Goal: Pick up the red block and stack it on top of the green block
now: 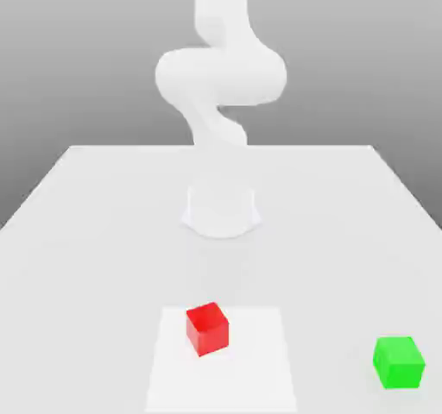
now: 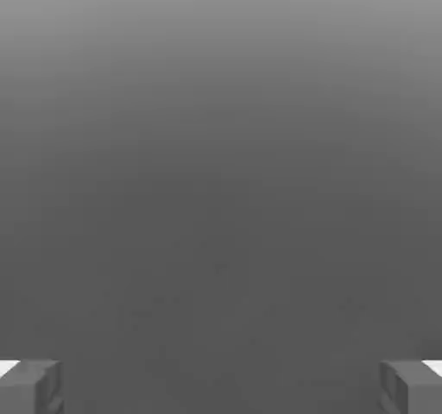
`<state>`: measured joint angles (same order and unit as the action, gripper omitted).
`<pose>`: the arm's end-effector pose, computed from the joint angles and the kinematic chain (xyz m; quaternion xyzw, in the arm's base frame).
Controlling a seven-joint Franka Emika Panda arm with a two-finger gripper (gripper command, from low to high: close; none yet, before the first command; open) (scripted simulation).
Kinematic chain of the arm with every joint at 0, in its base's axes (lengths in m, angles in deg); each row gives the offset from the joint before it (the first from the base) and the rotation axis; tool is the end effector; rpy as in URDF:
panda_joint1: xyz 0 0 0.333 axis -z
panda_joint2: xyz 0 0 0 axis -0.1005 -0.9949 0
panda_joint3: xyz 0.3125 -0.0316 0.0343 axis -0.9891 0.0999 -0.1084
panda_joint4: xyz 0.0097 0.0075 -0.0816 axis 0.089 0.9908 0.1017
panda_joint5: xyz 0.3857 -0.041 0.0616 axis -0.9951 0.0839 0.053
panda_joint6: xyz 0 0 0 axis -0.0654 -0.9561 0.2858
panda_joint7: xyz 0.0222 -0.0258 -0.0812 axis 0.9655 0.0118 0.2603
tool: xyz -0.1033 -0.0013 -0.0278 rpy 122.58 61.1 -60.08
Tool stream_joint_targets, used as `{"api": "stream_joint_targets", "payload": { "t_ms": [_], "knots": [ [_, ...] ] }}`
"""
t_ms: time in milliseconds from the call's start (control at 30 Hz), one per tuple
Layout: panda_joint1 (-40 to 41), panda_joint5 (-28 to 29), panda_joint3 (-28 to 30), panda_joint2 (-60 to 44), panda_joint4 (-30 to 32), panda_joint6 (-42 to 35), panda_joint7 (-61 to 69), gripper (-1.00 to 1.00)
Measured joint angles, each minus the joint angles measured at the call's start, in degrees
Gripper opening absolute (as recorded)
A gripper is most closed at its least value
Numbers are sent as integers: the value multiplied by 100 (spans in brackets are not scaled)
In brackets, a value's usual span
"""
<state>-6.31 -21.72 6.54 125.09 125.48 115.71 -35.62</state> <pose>0.3783 -0.0025 0.6612 -0.8706 0.3442 -0.3275 0.1278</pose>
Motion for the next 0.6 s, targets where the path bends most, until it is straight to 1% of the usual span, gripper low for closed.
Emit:
{"api": "stream_joint_targets", "payload": {
  "t_ms": [333, 467, 600],
  "knots": [
    [-240, 226, 425, -2142, 1352, 1330, 1246, 0],
    [-308, 181, 576, -3006, 1894, 1869, 1846, 0],
    [-344, 17, 657, -3844, 2423, 2393, 2510, 0]
  ]
}}
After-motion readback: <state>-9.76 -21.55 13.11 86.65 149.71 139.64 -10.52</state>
